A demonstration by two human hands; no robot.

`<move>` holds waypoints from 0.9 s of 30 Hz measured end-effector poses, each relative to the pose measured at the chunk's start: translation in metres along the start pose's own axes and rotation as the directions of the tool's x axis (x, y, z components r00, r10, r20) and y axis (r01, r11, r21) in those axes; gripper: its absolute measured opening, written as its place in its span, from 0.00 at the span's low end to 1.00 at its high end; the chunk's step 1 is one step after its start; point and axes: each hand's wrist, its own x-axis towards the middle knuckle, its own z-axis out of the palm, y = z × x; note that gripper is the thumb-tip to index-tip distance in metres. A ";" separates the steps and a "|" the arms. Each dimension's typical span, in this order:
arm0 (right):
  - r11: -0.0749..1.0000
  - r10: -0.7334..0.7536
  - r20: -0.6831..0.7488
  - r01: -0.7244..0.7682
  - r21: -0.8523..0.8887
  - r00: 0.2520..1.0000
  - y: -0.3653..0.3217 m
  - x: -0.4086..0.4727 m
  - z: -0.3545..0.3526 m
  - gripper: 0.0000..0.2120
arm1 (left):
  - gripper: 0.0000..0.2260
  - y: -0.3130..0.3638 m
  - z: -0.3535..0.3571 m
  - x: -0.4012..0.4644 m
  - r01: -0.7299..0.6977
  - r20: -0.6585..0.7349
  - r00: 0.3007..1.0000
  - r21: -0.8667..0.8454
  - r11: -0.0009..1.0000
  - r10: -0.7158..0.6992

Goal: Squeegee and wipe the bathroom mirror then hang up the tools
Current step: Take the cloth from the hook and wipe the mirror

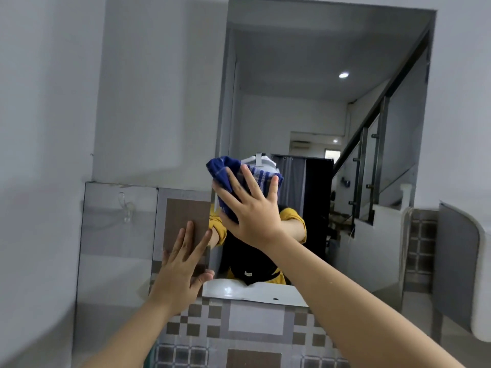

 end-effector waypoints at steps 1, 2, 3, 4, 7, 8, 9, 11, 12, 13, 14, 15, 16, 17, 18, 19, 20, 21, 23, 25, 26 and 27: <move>1.000 -0.019 0.005 0.020 -0.021 1.000 0.011 -0.007 -0.003 0.26 | 0.35 0.001 0.000 0.000 0.010 0.000 1.000 0.003 1.000 -0.010; 0.999 -0.025 0.006 0.025 -0.037 1.000 0.022 -0.016 -0.006 0.26 | 0.35 0.002 -0.002 0.000 0.011 -0.006 1.000 0.004 1.000 -0.011; 0.999 -0.020 0.002 0.020 -0.051 1.000 0.035 -0.025 -0.010 0.26 | 0.35 0.003 -0.002 0.000 0.005 -0.016 1.000 0.004 1.000 -0.005; 0.998 -0.009 -0.009 0.009 -0.067 1.000 0.049 -0.034 -0.014 0.25 | 0.35 0.005 -0.003 0.000 -0.001 -0.022 1.000 0.003 1.000 0.001; 0.991 0.029 -0.042 -0.034 -0.130 0.999 0.095 -0.063 -0.025 0.25 | 0.37 0.006 -0.003 0.000 0.008 -0.018 1.000 0.000 1.000 -0.008; 0.988 0.043 -0.052 -0.050 -0.144 0.998 0.111 -0.073 -0.028 0.25 | 0.39 0.007 -0.003 0.000 0.015 -0.019 1.000 0.012 1.000 -0.015; 0.986 0.062 -0.061 -0.071 -0.149 0.996 0.126 -0.083 -0.031 0.25 | 0.41 0.007 -0.003 0.000 0.017 -0.022 1.000 0.029 0.999 -0.017; 0.979 0.130 -0.072 -0.139 -0.146 0.989 0.153 -0.103 -0.039 0.26 | 0.43 0.007 -0.003 0.001 0.016 -0.017 1.000 0.050 0.999 -0.015; 0.971 0.180 -0.074 -0.189 -0.145 0.981 0.165 -0.112 -0.041 0.27 | 0.43 0.007 -0.003 0.000 0.017 -0.017 1.000 0.056 0.998 -0.016; 0.958 0.238 -0.081 -0.248 -0.144 0.968 0.175 -0.120 -0.042 0.27 | 0.44 0.007 -0.003 0.000 0.021 -0.018 1.000 0.064 0.998 -0.020; 0.943 0.297 -0.096 -0.308 -0.130 0.950 0.183 -0.129 -0.043 0.26 | 0.45 0.008 -0.003 0.000 0.025 -0.021 1.000 0.075 0.997 -0.023; 0.928 0.352 -0.115 -0.363 -0.088 0.929 0.187 -0.136 -0.044 0.25 | 0.45 0.009 -0.003 0.000 0.028 -0.024 0.999 0.086 0.996 -0.026; 0.912 0.402 -0.136 -0.409 -0.022 0.905 0.188 -0.142 -0.043 0.25 | 0.45 0.010 -0.003 0.000 0.029 -0.027 0.999 0.094 0.995 -0.027; 0.891 0.454 -0.150 -0.452 0.048 0.878 0.186 -0.147 -0.043 0.26 | 0.45 0.010 -0.003 0.000 0.028 -0.032 0.999 0.096 0.995 -0.025; 0.856 0.517 -0.148 -0.506 0.108 0.843 0.181 -0.150 -0.041 0.26 | 0.45 0.011 -0.002 0.000 0.026 -0.035 0.999 0.095 0.995 -0.023; 0.803 0.595 -0.135 -0.578 0.145 0.792 0.171 -0.151 -0.039 0.27 | 0.45 0.011 -0.002 0.000 0.024 -0.038 0.999 0.097 0.995 -0.021; 0.738 0.674 -0.118 -0.657 0.154 0.729 0.159 -0.153 -0.036 0.27 | 0.45 0.011 -0.002 0.000 0.023 -0.039 0.999 0.100 0.995 -0.020; 0.675 0.737 -0.106 -0.723 0.145 0.667 0.146 -0.154 -0.033 0.28 | 0.45 0.011 -0.002 0.000 0.023 -0.039 0.999 0.103 0.994 -0.020; 0.623 0.782 -0.093 -0.771 0.133 0.616 0.117 -0.154 -0.026 0.28 | 0.44 0.011 -0.002 0.000 0.026 -0.034 0.999 0.107 0.994 -0.022; 0.652 0.758 -0.103 -0.752 0.098 0.644 0.088 -0.153 -0.016 0.27 | 0.38 0.011 -0.004 0.000 0.020 -0.029 0.999 0.106 0.994 -0.017; 0.667 0.744 -0.119 -0.741 0.074 0.657 0.074 -0.151 -0.010 0.26 | 0.35 0.010 -0.004 0.000 0.015 -0.027 1.000 0.116 0.993 -0.012; 0.674 0.736 -0.131 -0.736 0.061 0.664 0.060 -0.147 -0.005 0.25 | 0.35 0.010 -0.005 0.000 0.011 -0.023 1.000 0.130 0.992 -0.008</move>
